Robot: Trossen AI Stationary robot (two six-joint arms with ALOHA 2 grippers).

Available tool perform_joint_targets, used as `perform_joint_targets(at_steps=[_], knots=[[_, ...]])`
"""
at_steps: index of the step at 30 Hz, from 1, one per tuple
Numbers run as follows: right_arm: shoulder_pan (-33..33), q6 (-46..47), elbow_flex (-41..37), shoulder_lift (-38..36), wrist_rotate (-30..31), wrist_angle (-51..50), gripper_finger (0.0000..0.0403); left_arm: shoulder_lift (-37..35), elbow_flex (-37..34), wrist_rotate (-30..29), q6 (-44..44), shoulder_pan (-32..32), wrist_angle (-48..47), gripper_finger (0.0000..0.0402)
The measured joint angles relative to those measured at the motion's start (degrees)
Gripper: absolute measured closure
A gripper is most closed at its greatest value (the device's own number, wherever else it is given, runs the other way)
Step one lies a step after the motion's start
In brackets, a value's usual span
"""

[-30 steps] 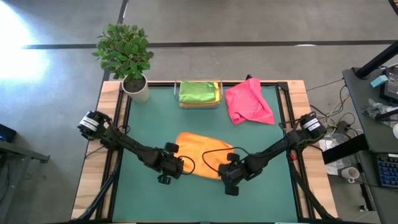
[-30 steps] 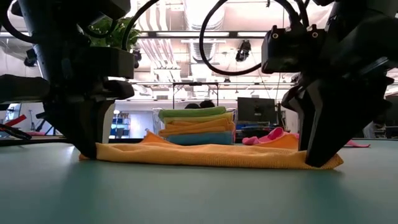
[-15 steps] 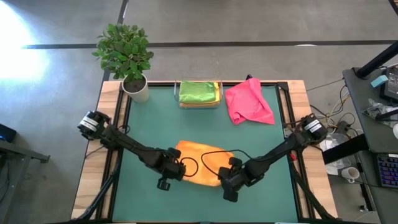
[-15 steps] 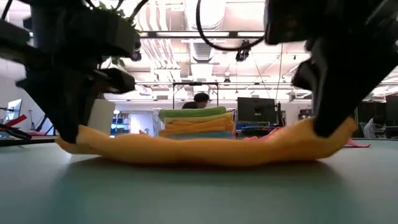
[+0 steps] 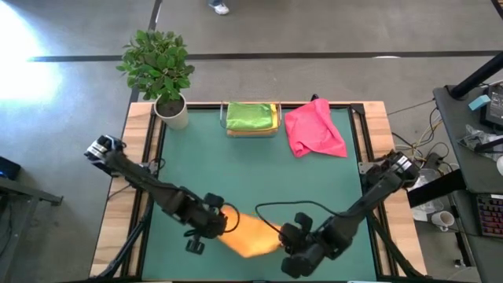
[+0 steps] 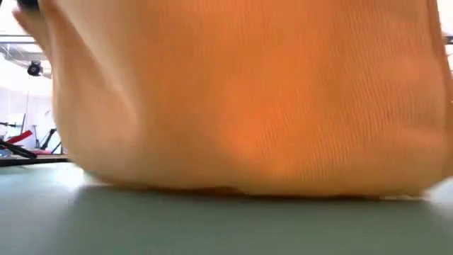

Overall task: Fold microfiber towels
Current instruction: Fold the orange microfiber towel

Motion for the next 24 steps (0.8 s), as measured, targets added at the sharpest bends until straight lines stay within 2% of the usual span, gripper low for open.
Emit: perform_joint_targets(at_steps=[6,12,18,24], knots=[[3.32,3.95,5.58,0.0,6.68,0.02,0.0392,-2.59,5.28,-0.02,-6.04,-4.59,-0.01,0.0402],[4.81,10.36,9.12,0.0,7.65,0.47,0.0392,-2.76,8.19,0.0,-14.26,-8.03,-0.45,0.0402],[4.83,16.18,9.31,0.33,7.44,0.41,0.0392,-2.58,6.34,-0.02,-23.64,-8.12,-3.48,0.0402],[1.89,20.5,8.55,0.66,10.23,-6.28,0.0392,-2.58,6.0,-3.38,-22.64,-4.88,-3.71,0.0402]])
